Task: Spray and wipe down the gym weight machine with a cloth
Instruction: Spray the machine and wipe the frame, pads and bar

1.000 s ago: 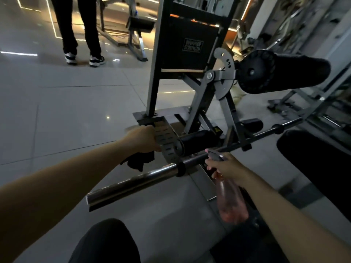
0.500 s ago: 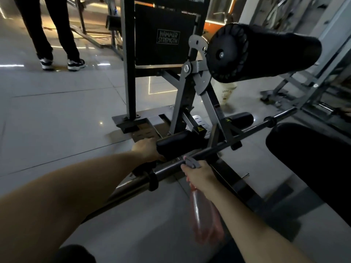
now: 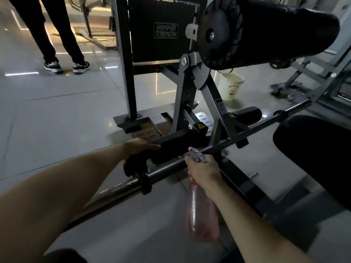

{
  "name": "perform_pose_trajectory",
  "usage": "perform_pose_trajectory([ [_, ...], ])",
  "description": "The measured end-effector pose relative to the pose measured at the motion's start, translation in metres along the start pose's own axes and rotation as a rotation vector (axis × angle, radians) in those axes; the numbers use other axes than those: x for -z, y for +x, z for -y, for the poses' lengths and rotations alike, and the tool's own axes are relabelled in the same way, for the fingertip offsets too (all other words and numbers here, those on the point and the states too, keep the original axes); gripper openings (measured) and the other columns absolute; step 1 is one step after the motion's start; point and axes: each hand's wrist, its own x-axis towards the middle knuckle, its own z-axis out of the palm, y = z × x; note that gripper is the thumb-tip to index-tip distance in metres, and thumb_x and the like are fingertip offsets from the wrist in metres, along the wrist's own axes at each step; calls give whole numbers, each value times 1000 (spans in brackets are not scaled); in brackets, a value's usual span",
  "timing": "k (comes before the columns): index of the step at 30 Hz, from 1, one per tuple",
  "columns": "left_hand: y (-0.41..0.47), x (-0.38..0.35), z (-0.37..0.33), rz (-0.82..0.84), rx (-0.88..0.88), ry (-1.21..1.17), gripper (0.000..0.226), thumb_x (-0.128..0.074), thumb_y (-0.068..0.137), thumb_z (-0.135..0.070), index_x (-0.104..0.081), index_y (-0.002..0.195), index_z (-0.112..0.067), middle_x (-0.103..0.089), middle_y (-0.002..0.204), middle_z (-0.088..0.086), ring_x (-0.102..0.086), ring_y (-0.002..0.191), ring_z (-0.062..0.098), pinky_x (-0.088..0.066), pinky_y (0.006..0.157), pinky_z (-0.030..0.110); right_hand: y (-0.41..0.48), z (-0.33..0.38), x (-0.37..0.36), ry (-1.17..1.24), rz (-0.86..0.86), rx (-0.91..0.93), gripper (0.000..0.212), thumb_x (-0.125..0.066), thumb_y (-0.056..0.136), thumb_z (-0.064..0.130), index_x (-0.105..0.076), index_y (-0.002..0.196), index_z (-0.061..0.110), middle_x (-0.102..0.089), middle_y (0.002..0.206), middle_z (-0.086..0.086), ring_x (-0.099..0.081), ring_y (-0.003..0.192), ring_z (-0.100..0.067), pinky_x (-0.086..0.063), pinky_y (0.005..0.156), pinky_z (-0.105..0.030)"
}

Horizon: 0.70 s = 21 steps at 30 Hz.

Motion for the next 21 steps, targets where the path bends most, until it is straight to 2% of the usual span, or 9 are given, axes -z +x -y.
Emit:
perform_pose_trajectory([
  [3, -5, -15, -5, -170, -113, 140, 86, -90, 47, -70, -62, 110, -19, -67, 104, -1, -65, 90, 14, -56, 73, 29, -1, 1, 2, 65, 40, 0, 7, -68, 92, 32, -66, 96, 37, -67, 73, -5, -64, 60, -19, -60, 68, -41],
  [6, 4, -17, -5, -225, -110, 152, 98, -88, 38, -76, -62, 116, -23, -66, 108, -3, -65, 97, 16, -58, 87, 37, -3, -8, 6, 77, 97, -44, 13, -66, 95, 27, -68, 107, 30, -63, 73, -4, -59, 57, -14, -49, 57, -30],
  [9, 7, -7, -1, -130, -62, -7, 71, -90, 60, -62, -75, 107, -12, -74, 100, 7, -72, 92, 26, -61, 88, 41, -4, -17, 8, -37, 89, -41, 16, -66, 93, 37, -67, 89, 21, -63, 73, -2, -59, 61, -14, -49, 60, -31],
  [11, 6, -2, 3, -38, 19, -214, 73, -90, 64, -59, -74, 113, -6, -76, 98, 12, -75, 85, 29, -62, 81, 43, -6, -15, 8, -104, 66, -23, 26, -65, 93, 41, -63, 80, 18, -62, 72, -1, -57, 58, -12, -47, 59, -28],
  [13, 1, -6, 2, 29, 20, -265, 71, -87, 70, -58, -73, 115, -5, -76, 97, 14, -75, 81, 29, -62, 75, 43, -8, -15, 9, -105, 41, -17, 25, -66, 92, 41, -61, 80, 20, -63, 74, 0, -59, 60, -13, -52, 60, -30],
  [15, 0, -10, -2, -30, -70, -148, 76, -91, 58, -64, -74, 111, -13, -77, 101, 8, -76, 89, 26, -62, 84, 43, -7, -13, 7, -96, 27, -2, 25, -66, 91, 42, -65, 83, 18, -65, 70, 0, -63, 61, -15, -61, 70, -39],
  [18, 0, -19, -7, -126, -181, 36, 95, -95, 37, -68, -67, 117, -24, -74, 106, -1, -73, 94, 16, -60, 90, 39, -7, -11, 5, -98, 47, 5, 25, -66, 89, 43, -68, 93, 19, -69, 72, -2, -68, 65, -20, -62, 77, -47],
  [19, 0, -19, -7, -150, -174, 46, 94, -95, 40, -66, -65, 119, -23, -72, 108, -1, -71, 95, 16, -60, 89, 37, -7, -11, 3, -85, 53, 3, 27, -66, 88, 44, -68, 94, 18, -71, 74, -3, -68, 65, -20, -62, 77, -48],
  [21, -6, -18, -8, -154, -133, -9, 69, -93, 61, -53, -69, 114, -15, -73, 106, 6, -71, 88, 18, -59, 75, 29, -7, -12, 2, -93, 61, 16, 29, -66, 88, 44, -69, 95, 17, -70, 72, -4, -65, 63, -19, -60, 76, -48],
])
